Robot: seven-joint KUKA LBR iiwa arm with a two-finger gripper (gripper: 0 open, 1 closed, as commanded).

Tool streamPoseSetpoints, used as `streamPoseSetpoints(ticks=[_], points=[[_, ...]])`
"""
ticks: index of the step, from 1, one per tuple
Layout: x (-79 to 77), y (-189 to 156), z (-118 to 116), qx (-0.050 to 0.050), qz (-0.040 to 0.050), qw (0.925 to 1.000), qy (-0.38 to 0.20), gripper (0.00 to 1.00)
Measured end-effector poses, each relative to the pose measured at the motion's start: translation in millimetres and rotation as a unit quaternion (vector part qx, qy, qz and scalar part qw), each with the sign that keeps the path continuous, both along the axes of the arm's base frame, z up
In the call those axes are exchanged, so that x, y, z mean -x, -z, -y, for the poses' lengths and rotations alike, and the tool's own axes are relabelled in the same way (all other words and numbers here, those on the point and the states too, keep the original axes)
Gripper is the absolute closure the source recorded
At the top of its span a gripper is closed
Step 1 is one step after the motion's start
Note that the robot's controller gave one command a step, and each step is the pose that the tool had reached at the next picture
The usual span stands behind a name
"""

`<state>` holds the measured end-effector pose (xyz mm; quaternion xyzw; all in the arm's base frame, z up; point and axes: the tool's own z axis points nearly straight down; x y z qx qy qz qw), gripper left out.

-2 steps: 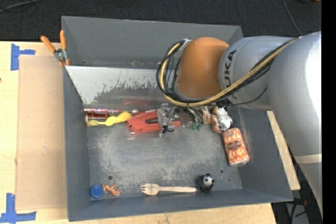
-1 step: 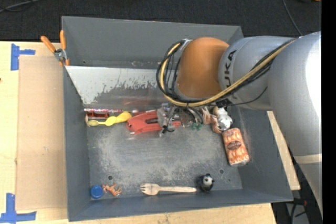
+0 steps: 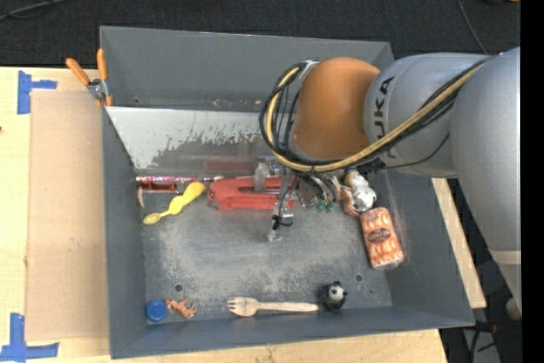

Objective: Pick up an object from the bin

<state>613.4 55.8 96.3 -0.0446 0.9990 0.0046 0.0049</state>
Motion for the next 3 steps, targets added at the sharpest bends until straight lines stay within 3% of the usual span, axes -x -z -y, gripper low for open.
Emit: streamPoseSetpoints(ticks=[1,2,3], points=[[0.2,0.2,0.1,0.000,-0.0003,1.0000,0.000,0.00],[2.0,0.2,-11.3,-0.001,-0.0055,0.9891,0.147,0.00],[0.6,-8.5,-15.3,-0.001,-0.0013,0.9884,0.152,0.00]])
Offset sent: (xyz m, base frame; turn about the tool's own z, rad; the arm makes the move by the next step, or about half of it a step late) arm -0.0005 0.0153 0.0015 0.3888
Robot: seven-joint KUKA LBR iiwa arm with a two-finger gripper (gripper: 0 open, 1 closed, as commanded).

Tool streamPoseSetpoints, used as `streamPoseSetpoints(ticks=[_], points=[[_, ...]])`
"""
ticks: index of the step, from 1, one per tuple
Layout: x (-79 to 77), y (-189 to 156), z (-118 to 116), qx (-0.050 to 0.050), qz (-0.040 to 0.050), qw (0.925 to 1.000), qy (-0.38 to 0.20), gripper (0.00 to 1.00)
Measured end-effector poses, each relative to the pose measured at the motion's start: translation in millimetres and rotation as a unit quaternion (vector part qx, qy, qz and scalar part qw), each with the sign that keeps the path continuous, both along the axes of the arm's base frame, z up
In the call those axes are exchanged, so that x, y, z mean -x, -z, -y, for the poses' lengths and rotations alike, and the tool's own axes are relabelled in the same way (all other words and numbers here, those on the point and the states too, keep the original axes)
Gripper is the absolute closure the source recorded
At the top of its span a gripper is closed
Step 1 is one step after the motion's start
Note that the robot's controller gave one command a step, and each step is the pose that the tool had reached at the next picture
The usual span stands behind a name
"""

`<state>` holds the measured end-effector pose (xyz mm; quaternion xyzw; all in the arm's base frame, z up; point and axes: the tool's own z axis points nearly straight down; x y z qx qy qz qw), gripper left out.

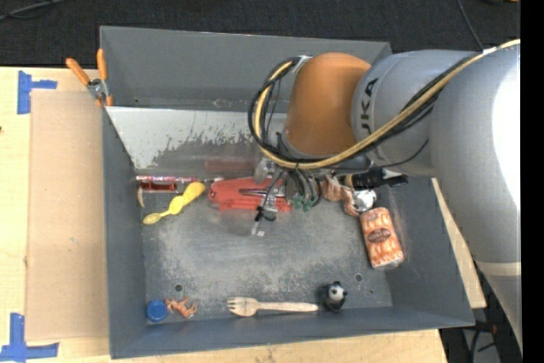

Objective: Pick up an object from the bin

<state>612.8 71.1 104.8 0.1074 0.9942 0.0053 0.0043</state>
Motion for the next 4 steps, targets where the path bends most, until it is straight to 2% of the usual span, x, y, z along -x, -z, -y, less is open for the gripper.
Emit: streamPoseSetpoints(ticks=[1,2,3,4], points=[[-5.2,-2.0,17.8,-0.001,-0.0023,0.9996,-0.028,0.00],[-6.6,-1.4,7.3,0.000,0.0005,0.9922,-0.125,0.00],[-7.0,2.9,28.8,0.000,-0.0009,0.9973,-0.073,0.00],[-10.8,32.3,8.3,0.000,0.0046,0.9925,-0.122,0.00]])
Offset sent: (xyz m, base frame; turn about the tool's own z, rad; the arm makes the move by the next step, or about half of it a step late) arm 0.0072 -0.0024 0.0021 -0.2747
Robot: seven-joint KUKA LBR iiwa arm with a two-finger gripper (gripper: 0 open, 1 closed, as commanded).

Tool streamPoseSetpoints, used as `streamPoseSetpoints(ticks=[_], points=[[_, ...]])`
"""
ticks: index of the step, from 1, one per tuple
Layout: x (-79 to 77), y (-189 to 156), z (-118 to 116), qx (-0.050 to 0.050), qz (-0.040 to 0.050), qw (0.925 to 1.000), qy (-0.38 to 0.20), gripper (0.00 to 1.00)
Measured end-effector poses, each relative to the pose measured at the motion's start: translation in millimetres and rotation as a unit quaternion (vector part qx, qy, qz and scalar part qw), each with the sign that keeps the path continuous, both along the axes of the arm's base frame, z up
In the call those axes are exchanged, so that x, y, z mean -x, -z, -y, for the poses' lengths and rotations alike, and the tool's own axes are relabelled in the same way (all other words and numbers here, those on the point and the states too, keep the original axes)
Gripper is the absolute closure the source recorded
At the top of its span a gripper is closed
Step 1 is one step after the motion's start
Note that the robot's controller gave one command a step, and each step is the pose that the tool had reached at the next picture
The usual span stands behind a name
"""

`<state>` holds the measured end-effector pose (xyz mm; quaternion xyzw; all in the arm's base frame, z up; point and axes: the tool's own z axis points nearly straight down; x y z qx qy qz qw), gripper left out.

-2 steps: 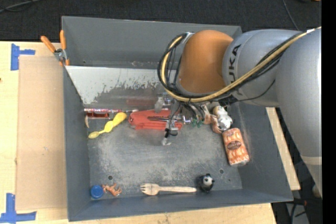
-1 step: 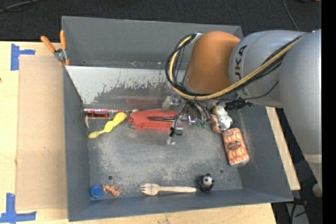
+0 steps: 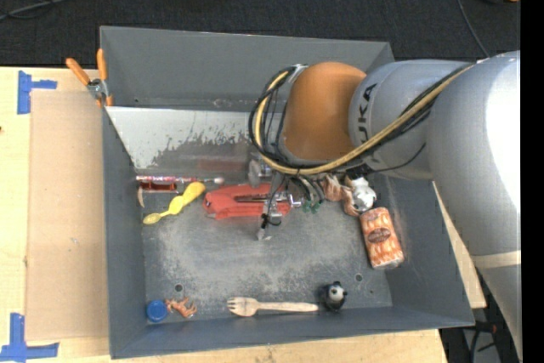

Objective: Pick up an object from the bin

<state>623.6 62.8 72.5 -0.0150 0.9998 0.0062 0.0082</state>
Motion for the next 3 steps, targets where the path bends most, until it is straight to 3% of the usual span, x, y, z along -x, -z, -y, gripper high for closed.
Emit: streamPoseSetpoints(ticks=[1,2,3], points=[[5.8,-24.9,17.1,0.000,-0.0002,0.9956,0.094,1.00],[5.8,-24.9,17.1,0.000,-0.0001,0.9956,0.094,1.00],[13.0,-96.0,19.4,0.001,-0.0034,0.9980,0.063,1.00]])
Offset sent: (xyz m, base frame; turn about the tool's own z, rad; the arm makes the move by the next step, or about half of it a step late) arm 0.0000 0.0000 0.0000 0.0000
